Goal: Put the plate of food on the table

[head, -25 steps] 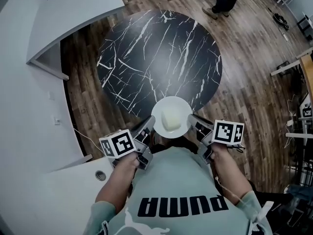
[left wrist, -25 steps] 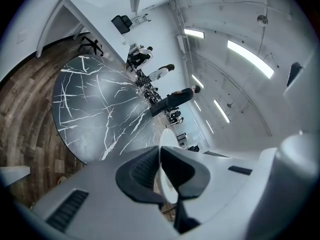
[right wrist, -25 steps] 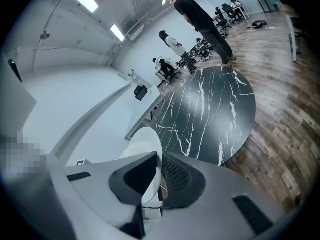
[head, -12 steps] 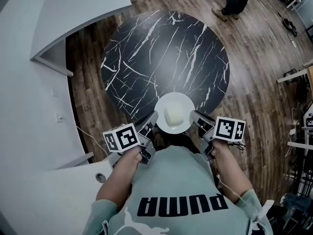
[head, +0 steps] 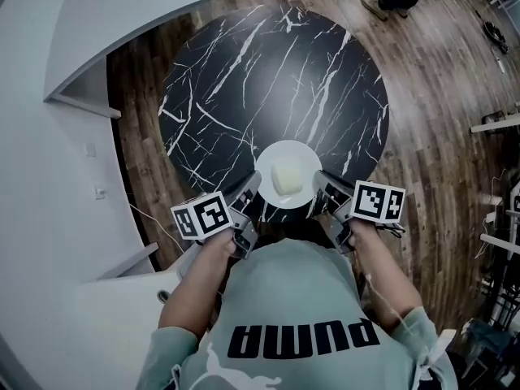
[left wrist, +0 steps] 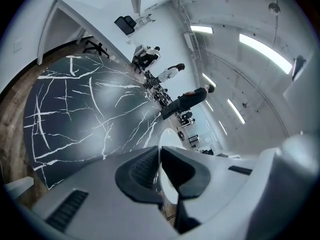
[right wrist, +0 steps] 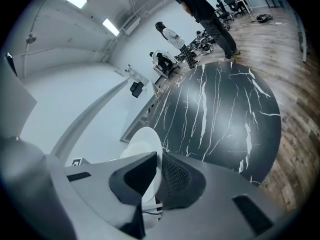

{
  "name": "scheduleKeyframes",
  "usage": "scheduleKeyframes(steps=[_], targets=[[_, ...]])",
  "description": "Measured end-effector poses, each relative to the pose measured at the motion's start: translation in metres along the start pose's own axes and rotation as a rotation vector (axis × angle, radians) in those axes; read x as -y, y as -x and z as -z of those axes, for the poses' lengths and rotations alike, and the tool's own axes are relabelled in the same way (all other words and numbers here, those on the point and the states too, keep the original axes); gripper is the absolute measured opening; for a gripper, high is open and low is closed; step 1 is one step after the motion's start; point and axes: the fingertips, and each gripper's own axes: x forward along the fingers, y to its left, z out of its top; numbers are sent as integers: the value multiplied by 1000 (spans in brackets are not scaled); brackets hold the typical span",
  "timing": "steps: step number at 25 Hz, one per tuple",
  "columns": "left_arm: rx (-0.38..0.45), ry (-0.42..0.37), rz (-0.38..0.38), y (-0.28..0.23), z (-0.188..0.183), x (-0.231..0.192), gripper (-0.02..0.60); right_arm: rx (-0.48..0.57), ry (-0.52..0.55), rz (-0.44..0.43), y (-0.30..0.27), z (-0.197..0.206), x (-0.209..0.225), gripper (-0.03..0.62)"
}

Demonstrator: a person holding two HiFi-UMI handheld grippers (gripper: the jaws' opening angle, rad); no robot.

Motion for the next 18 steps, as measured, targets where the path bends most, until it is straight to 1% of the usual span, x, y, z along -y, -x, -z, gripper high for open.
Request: scheduleKeyframes(steps=[9, 18], targets=[[-19, -26, -76, -48, -26, -25, 31, -25, -11, 18, -36, -37, 30, 37], [-41, -34, -116, -89, -38, -52, 32, -32, -23, 46, -68, -57, 64, 37]])
